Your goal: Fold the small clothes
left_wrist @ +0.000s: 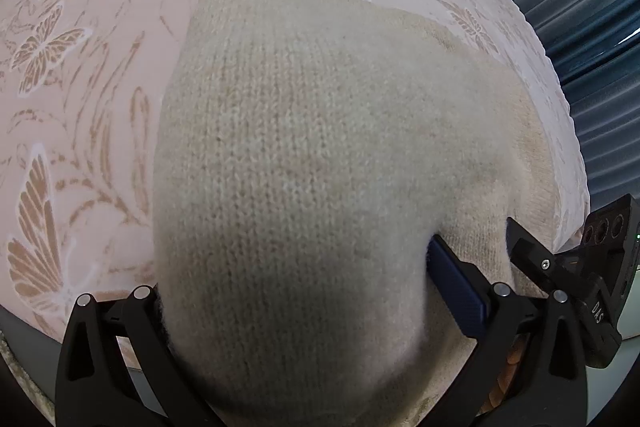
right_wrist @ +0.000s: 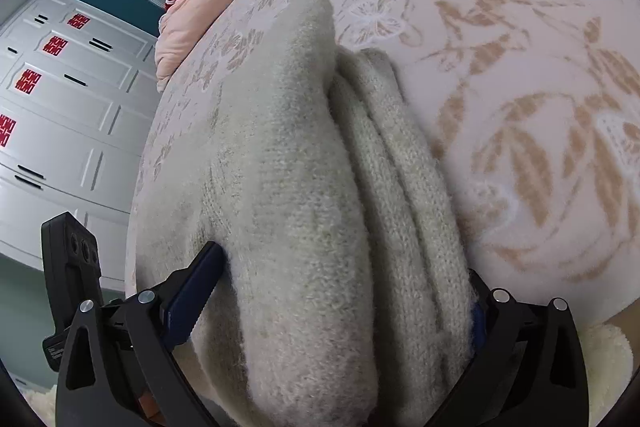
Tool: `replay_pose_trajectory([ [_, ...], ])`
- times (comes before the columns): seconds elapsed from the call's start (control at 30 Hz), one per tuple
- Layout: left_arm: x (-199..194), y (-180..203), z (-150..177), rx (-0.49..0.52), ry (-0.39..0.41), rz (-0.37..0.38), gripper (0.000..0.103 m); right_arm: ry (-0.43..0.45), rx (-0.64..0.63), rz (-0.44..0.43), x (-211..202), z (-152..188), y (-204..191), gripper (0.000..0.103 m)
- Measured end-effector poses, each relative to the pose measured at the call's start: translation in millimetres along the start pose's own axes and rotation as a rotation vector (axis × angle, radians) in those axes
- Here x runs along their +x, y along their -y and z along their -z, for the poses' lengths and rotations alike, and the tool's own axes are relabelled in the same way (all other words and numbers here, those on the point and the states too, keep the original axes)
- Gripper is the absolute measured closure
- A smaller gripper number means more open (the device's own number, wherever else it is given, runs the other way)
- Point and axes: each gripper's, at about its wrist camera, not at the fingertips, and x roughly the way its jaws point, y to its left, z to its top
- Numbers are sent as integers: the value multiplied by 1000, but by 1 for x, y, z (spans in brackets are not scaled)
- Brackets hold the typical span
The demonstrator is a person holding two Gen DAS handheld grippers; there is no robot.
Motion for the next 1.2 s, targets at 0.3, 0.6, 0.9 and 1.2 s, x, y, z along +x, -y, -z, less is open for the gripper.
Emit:
replay_pose_trajectory([
  [0.3,-24,2,1,29,-27,86,32,29,71,-82,-15,7,8,57],
  [0.6,-3,-3,1,-44,-74,92,14,-35,131,-135,-1,-2,12,58],
  [0.9,-85,35,-6,129,52,126,50,194,100,-191,-87,4,-42,66],
  [1.2,-246,125,-13,422,395,286,49,584,-121,-274,-251,-17,-124,66],
])
